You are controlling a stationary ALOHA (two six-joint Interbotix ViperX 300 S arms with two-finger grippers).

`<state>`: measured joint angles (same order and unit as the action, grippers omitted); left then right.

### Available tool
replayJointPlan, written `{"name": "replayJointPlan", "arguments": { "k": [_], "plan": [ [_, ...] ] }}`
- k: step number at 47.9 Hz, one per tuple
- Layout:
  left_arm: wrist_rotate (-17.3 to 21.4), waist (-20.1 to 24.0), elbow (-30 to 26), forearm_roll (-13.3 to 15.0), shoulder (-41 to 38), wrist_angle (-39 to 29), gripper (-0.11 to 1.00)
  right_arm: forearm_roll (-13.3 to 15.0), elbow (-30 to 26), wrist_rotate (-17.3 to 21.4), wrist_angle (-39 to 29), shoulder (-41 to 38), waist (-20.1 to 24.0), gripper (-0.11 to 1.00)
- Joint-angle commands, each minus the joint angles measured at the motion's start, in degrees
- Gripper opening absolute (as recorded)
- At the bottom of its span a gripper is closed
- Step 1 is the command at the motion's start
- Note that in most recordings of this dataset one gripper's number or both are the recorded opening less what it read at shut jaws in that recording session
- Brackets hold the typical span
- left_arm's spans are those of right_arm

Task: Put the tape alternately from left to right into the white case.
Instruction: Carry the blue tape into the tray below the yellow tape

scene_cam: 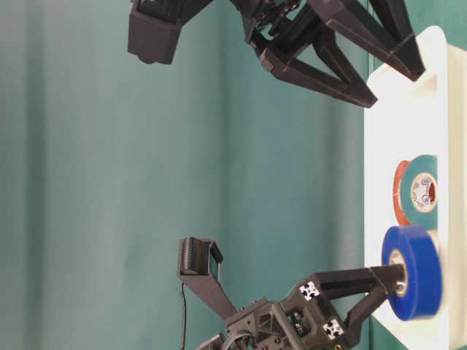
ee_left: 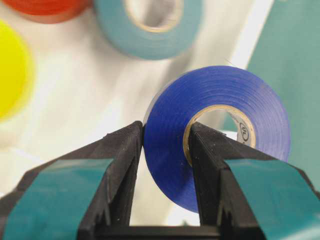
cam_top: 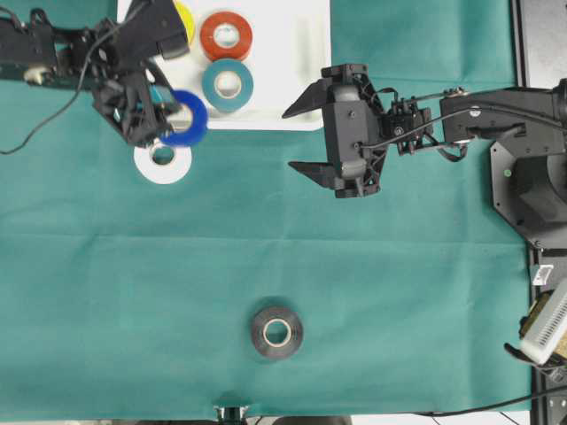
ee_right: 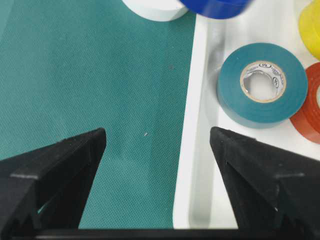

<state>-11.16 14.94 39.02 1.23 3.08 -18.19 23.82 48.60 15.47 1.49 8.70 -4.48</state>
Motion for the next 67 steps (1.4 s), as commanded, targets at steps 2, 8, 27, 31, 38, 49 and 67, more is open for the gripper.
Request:
{"name": "replayJointPlan", "arguments": {
  "k": [2, 8, 27, 31, 38, 49, 67],
  "plan": [
    [0.8, 2.9, -0.2, -0.2, 1.4, 0.6, 0.28, -0.1, -0.5, 0.0, 0.4, 1.2, 0.1, 0.82],
    [2.2, 6.0, 0.4, -0.2, 1.1, 1.8, 0.28, -0.1, -0.5, 0.0, 0.5, 1.2, 0.1, 0.82],
    [2.6, 8.7, 2.8, -0.1, 0.4, 8.7, 0.28, -0.1, -0.6, 0.0, 0.5, 1.3, 0.1, 0.82],
    [2.6, 8.7, 3.1, -0.1, 0.4, 9.1, 0.28, -0.1, -0.7, 0.0, 0.4, 1.2, 0.1, 0.82],
    [2.6, 8.7, 3.4, -0.1, 0.4, 9.1, 0.28, -0.1, -0.7, 0.0, 0.5, 1.2, 0.1, 0.82],
    [2.7, 8.7, 3.6, -0.1, 0.4, 9.1, 0.37, 0.0, -0.7, 0.0, 0.5, 1.2, 0.1, 0.82],
    [4.2, 8.7, 3.7, -0.1, 0.8, 9.1, 0.98, -0.1, -0.7, 0.0, 0.5, 1.2, 0.1, 0.82]
  ]
}}
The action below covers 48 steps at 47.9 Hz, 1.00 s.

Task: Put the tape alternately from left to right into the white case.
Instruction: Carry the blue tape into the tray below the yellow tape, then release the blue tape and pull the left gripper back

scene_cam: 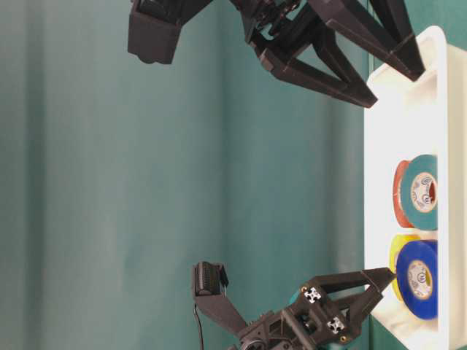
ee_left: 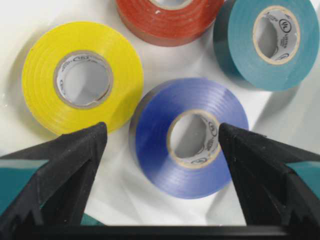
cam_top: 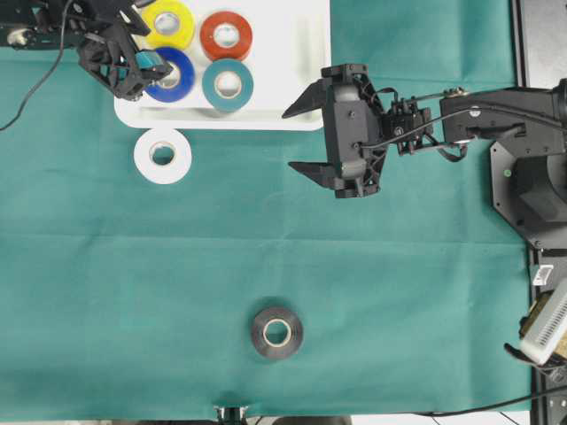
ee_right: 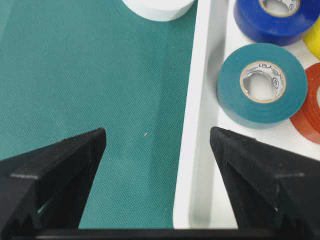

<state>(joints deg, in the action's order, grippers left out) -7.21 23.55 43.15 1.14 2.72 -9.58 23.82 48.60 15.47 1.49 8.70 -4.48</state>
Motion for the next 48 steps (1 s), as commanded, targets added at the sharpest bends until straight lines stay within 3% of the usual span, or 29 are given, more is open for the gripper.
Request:
{"name": "replayJointPlan", "arguments": {
  "k": [1, 19, 35, 48],
  "plan": [
    [0.3, 0.1, -0.4, 0.0, 1.1, 0.4, 0.98, -0.1, -0.7, 0.0, 0.4, 1.3, 0.1, 0.82],
    [0.4, -1.9, -0.4, 0.0, 2.8, 0.7, 0.98, -0.1, -0.5, 0.1, 0.4, 1.2, 0.2, 0.82],
    [4.9, -9.8, 0.1, 0.0, 4.4, 0.7, 0.98, -0.2, -0.4, 0.1, 0.4, 1.2, 0.3, 0.82],
    [5.1, -16.0, 0.1, 0.0, 4.5, 0.8, 0.98, -0.1, -0.4, 0.1, 0.4, 1.3, 0.7, 0.82]
  ]
}}
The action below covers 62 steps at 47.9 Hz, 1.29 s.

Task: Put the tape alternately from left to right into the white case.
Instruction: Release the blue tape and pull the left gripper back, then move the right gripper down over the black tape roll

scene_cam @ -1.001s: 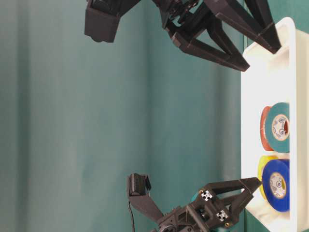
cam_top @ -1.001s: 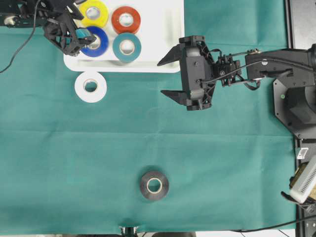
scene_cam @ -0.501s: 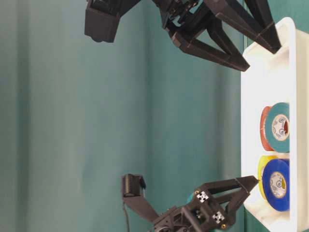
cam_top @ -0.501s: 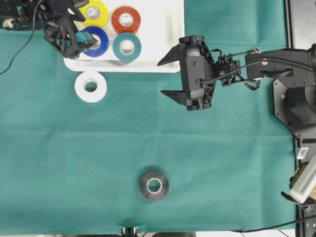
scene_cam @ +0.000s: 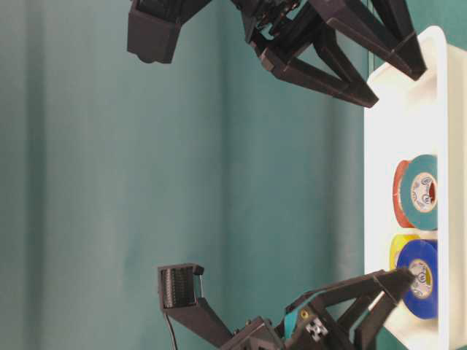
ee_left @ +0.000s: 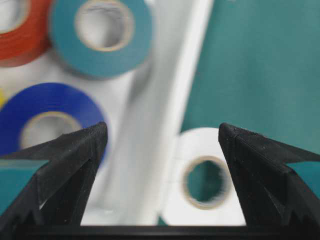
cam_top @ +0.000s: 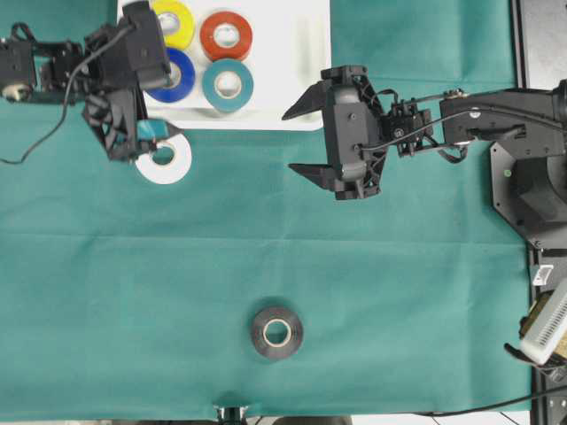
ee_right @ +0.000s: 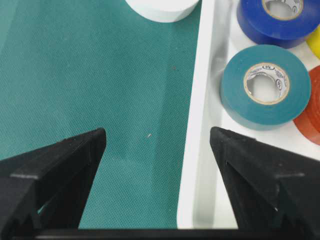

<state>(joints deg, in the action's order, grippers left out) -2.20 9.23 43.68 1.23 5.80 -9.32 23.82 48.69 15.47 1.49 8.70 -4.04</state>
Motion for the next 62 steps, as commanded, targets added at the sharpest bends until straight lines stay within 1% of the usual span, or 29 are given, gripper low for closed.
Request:
{"name": "replayJointPlan", "arguments": {
  "k": [1, 11, 22, 37, 45, 52, 62],
  "plan": [
    [0.1, -2.5, -0.4, -0.1, 1.5, 0.5, 0.98, -0.1, -0.5, 0.1, 0.4, 1.3, 0.3, 0.82],
    [0.1, -8.0, -0.5, -0.2, 1.4, 0.4, 0.98, -0.1, -0.5, 0.1, 0.5, 1.3, 0.4, 0.82],
    [0.0, -12.2, -0.1, -0.1, 1.4, 0.4, 0.98, -0.1, -0.5, 0.1, 0.5, 1.3, 0.4, 0.82],
    [0.2, -12.7, -0.1, -0.1, 1.4, 0.5, 0.98, -0.2, -0.5, 0.1, 0.4, 1.3, 0.9, 0.82],
    [0.2, -12.5, 0.1, -0.1, 1.4, 0.5, 0.98, -0.4, -0.5, 0.2, 0.6, 1.3, 3.7, 0.82],
    [0.2, -12.5, 0.1, -0.1, 1.3, 0.9, 0.98, -1.3, -0.5, 0.5, 1.6, 1.3, 7.7, 0.82],
    [0.1, -12.4, 0.1, -0.1, 1.4, 1.1, 0.98, -1.4, -0.5, 4.6, 2.6, 1.2, 14.9, 0.82]
  ]
}}
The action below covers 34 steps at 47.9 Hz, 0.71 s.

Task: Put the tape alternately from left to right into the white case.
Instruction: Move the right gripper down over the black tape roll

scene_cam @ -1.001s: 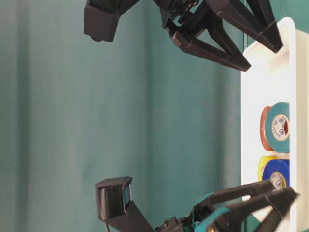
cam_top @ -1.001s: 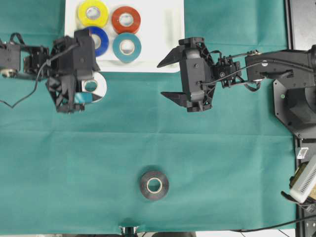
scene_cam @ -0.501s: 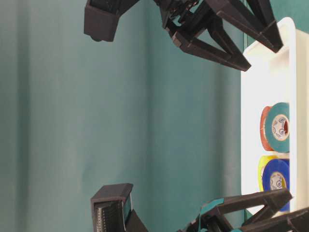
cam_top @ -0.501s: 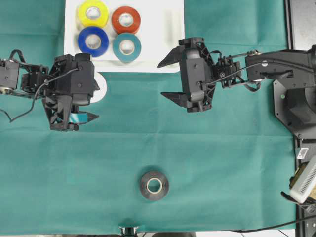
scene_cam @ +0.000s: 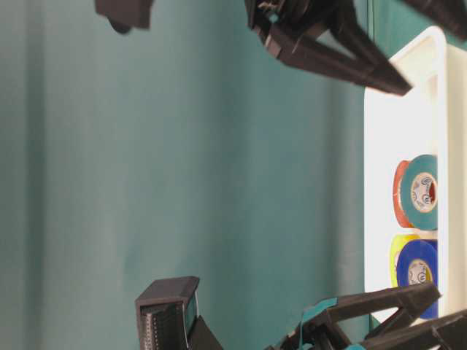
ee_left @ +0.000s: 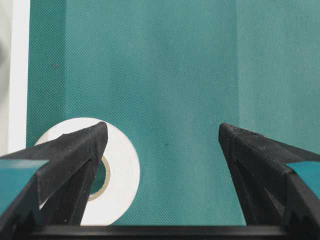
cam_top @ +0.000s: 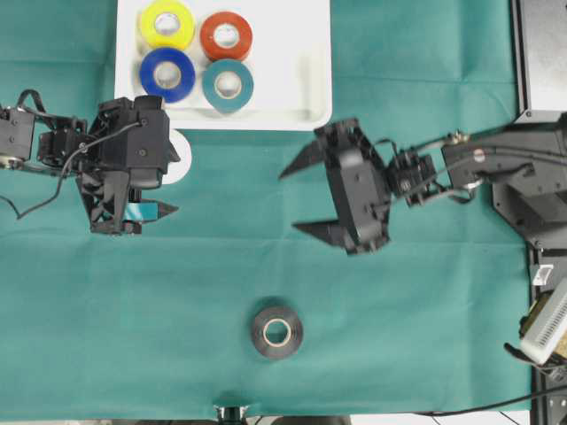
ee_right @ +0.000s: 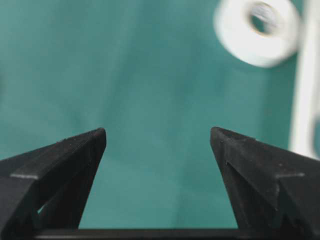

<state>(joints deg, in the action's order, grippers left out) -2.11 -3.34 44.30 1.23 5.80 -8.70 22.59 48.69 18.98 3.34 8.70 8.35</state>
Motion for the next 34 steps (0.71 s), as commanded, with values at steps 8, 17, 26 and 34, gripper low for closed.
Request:
{"name": "replayJointPlan", "arguments": {
  "k": [8, 17, 26, 34],
  "plan": [
    [-0.1, 0.1, -0.4, -0.1, 1.3, 0.5, 0.98, -0.3, -0.7, 3.4, 0.8, 0.5, 7.6, 0.82],
    [-0.1, 0.1, -0.4, -0.1, 1.1, 1.1, 0.98, -0.2, -1.7, 5.8, 0.8, -1.3, 10.8, 0.82],
    [-0.1, 0.1, -0.4, -0.1, 1.1, 1.2, 0.98, -0.3, -3.7, 6.2, 0.6, -3.5, 11.9, 0.82],
    [-0.2, 0.1, -0.5, -0.1, 1.1, 1.2, 0.98, -0.2, -6.1, 6.3, 0.2, -6.5, 12.0, 0.82]
  ]
}}
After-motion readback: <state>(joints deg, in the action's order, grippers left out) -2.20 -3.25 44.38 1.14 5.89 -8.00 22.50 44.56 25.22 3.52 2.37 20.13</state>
